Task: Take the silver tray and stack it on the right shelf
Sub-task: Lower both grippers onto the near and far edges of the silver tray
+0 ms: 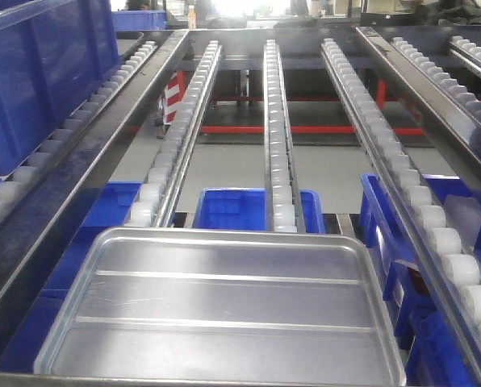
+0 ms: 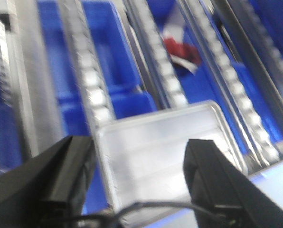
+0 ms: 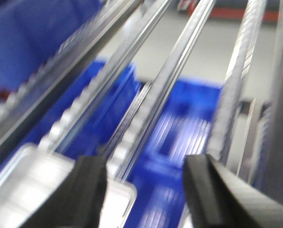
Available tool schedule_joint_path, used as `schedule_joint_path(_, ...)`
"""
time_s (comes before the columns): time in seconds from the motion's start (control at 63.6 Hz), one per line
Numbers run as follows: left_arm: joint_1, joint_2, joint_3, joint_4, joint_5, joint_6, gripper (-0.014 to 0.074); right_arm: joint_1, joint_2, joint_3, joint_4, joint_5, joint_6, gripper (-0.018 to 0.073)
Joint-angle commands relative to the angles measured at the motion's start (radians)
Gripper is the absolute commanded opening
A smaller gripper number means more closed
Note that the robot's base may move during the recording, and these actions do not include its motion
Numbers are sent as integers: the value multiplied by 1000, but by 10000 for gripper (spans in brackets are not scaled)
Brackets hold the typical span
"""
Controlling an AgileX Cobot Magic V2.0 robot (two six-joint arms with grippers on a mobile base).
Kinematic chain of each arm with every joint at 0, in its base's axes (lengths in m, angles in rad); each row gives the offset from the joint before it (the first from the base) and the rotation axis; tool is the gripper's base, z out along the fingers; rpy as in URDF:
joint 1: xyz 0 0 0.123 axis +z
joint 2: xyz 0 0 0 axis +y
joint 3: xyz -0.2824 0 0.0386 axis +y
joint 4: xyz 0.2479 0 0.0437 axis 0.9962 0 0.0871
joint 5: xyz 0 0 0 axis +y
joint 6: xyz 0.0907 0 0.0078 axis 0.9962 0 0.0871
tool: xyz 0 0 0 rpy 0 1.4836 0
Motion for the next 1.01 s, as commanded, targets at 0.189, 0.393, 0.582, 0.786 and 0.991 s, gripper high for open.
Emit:
schedule_joint_path(0.189, -140, 147, -38, -155, -104, 7, 349, 73, 200, -39, 87, -64, -12, 520)
schedule_joint_path(0.393, -138, 261, -83, -135, -3, 7, 349, 114, 321, -69, 203, 22, -12, 520)
schedule_joint_path(0.582, -138, 406, -184, 15, 132, -101, 349, 156, 463, -161, 203, 137, -12, 520)
schedule_joint_path(0.786, -153, 536, -234, 237, 208, -344, 349, 136, 588, -246, 108, 233, 107, 520)
schedule_joint_path(0.991, -238, 619, -284, 449, 212, -589, 340, 148, 684, -312, -164, 321, 400, 520)
